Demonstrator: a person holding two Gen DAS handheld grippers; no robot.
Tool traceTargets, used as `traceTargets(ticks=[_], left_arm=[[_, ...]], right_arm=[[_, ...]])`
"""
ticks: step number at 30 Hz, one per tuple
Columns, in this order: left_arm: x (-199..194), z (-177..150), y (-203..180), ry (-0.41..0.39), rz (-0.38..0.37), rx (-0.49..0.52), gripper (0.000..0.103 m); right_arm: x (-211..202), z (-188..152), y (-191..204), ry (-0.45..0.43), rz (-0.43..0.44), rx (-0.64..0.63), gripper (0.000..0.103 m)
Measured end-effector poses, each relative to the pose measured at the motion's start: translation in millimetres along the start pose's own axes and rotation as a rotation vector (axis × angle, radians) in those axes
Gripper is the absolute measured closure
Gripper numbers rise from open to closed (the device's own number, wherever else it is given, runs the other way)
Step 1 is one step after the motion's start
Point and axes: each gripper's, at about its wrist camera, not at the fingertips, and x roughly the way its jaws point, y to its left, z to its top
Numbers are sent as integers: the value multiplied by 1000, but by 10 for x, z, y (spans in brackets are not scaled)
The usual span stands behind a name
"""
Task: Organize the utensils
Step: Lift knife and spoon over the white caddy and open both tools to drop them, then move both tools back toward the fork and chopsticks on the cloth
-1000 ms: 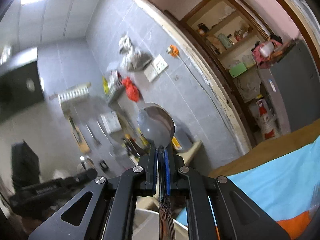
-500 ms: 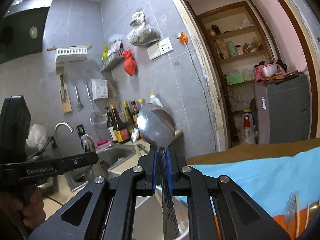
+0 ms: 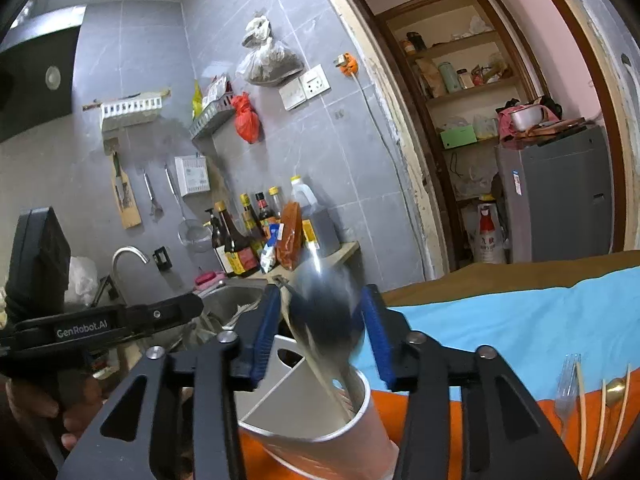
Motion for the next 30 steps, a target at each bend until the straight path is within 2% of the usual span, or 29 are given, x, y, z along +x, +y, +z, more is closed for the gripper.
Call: traceTargets(ticks=[1, 5, 6, 7, 8, 10, 13, 15, 20, 24, 30], left_arm=[[-30, 10, -7, -9, 2, -4, 77], [-126, 77, -70, -40, 20, -7, 68], [-156, 93, -101, -49, 30, 0, 64], [-187, 106, -143, -60, 44, 10, 57], [-211, 110, -175, -71, 55, 19, 53], [-272, 114, -286, -108, 98, 39, 29], [-335, 94, -444, -174, 153, 60, 16], [-359, 64, -592, -206, 178, 81, 13], [-366, -35, -919, -242, 196, 146, 12], [-348, -165, -1186, -264, 182, 198, 12], [-220, -391, -1581, -255, 156, 263, 12]], right_arm=[[-15, 21, -9, -2, 0, 6, 53], [-120, 156, -39, -19, -21, 26, 42], [-163, 202, -46, -27, -37, 30, 30], [-208, 242, -48, -35, -54, 33, 18], [-264, 288, -54, -47, -67, 35, 15], [-380, 386, -71, -52, -114, 35, 0], [-520, 470, -131, -46, -170, 43, 0], [-655, 522, -178, -54, -213, 42, 0], [-1068, 598, -283, -97, -324, -12, 0], [-1393, 605, -353, -130, -403, -74, 0], [-1768, 544, -535, -146, -485, -120, 0]])
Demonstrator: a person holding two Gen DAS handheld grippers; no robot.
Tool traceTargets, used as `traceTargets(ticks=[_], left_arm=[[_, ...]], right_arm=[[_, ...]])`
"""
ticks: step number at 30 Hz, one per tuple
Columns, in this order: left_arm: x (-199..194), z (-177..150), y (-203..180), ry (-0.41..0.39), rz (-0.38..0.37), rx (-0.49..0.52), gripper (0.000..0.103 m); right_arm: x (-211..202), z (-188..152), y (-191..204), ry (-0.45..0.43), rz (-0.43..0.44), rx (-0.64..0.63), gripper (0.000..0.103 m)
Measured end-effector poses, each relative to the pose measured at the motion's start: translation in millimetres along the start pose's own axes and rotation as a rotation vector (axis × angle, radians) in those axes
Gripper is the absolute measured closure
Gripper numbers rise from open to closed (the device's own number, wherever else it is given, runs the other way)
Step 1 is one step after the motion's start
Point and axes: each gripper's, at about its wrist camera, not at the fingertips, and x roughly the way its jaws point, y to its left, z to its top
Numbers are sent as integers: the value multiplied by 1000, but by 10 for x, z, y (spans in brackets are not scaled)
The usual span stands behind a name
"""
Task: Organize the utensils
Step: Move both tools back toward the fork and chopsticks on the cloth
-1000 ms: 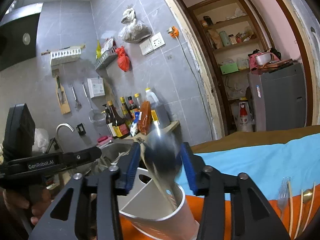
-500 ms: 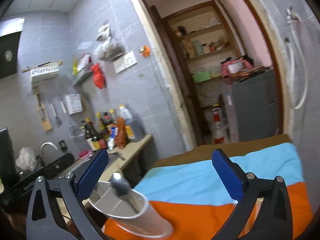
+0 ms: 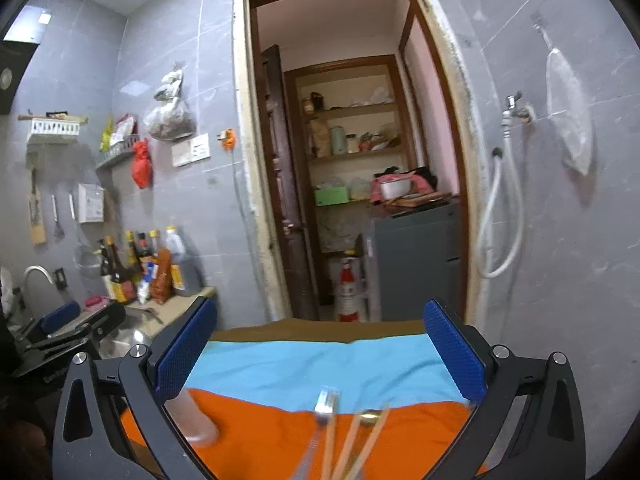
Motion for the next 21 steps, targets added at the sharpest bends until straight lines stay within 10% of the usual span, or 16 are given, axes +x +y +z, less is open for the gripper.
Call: traceTargets(ticks=[21], left_arm=[[836, -880, -1083, 403, -146, 191, 12]], right_arm=[[450, -786, -1029, 352, -64, 82, 0]])
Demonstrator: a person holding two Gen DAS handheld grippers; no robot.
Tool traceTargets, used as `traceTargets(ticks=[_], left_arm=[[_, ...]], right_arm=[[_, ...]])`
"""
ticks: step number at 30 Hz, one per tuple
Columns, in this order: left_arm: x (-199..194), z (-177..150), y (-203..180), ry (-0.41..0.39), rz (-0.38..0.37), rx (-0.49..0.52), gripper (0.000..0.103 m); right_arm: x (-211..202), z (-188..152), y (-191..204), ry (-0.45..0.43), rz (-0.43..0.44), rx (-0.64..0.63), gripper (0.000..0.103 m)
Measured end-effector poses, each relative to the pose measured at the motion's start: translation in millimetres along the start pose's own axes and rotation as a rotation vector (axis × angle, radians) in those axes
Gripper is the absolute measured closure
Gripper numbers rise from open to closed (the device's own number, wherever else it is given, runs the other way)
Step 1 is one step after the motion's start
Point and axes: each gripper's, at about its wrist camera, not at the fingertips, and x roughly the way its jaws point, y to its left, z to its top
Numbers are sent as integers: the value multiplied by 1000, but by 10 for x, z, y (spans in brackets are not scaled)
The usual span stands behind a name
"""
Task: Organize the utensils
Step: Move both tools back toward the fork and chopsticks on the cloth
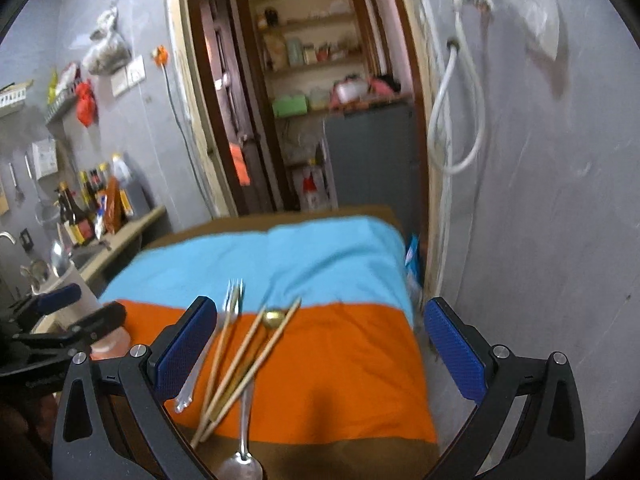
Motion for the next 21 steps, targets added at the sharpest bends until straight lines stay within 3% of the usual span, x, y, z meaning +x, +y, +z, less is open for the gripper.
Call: traceTargets(ticks=[2, 6, 10, 17, 21], left_arm=[[178, -36, -44, 60, -6, 16, 12], [503, -114, -109, 171, -28, 47, 13], [754, -143, -128, 228, -49, 60, 15], [1074, -187, -154, 311, -62, 93, 43], [1155, -177, -152, 313, -90, 102, 55]], right_arm=[[126, -36, -19, 47, 12, 7, 2], [396, -111, 2, 148, 25, -2, 26], [572, -151, 31, 201, 66, 8, 35], [863, -145, 47, 285, 97, 48, 57], [997, -102, 67, 314, 127, 56, 68]])
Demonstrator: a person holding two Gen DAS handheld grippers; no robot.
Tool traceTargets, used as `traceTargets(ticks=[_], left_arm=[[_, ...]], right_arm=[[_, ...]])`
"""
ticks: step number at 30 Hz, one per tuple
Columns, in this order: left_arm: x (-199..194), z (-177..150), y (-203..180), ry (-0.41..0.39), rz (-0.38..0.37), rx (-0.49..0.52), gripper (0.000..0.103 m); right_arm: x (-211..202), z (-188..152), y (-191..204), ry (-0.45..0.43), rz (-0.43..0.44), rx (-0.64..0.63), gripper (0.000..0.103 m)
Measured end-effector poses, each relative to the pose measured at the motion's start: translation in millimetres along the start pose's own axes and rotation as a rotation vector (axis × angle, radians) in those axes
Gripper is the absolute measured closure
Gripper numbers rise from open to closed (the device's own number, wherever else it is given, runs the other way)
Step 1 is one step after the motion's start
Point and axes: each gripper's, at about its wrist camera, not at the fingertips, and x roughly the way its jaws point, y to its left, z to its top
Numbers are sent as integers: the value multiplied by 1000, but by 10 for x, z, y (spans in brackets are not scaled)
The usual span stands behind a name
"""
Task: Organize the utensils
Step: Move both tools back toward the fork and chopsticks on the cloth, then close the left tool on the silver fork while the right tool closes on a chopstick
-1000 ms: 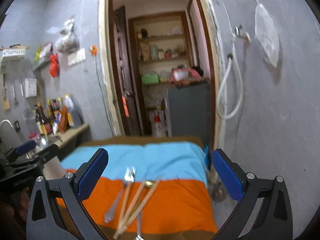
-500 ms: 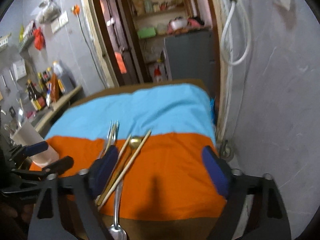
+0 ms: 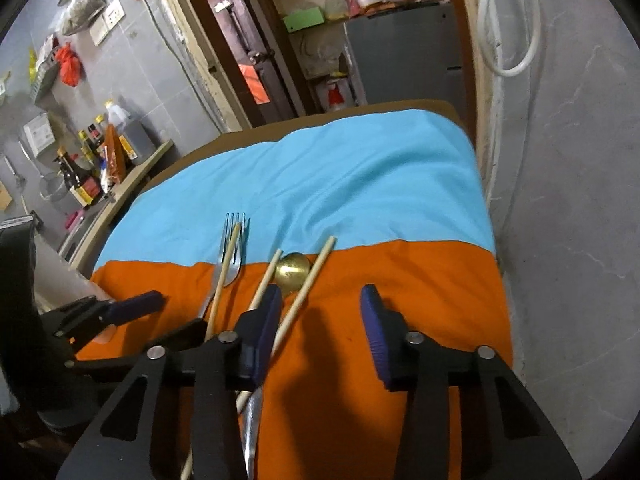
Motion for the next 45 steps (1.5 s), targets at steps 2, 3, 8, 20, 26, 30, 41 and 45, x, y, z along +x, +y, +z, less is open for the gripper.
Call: traceTargets(ticks=[2, 3, 8, 20, 26, 30, 41, 45], left_arm=[[38, 35, -1, 8, -20, 6, 63], [67, 55, 1, 13, -35, 4, 67], [121, 158, -32, 27, -42, 26, 73], [47, 115, 49, 20, -38, -23, 100], [-84, -6, 258, 50, -3, -105, 100], [-166, -77, 332, 94, -23, -135, 100], [-116, 1, 278, 177, -24, -62, 99], [-124, -26, 243, 161, -9, -49, 100]], right_arm=[[29, 24, -11, 6, 8, 5, 72], [44, 30, -19, 10, 10, 9, 75], [100, 49, -51, 41, 29, 22, 81], [252, 86, 22, 114, 44, 14, 83], [232, 29, 71, 134, 34, -17, 93], [174, 2, 62, 162, 31, -19, 96], [223, 45, 131, 247, 13, 27, 85], [242, 35, 252, 234, -67, -10, 92]])
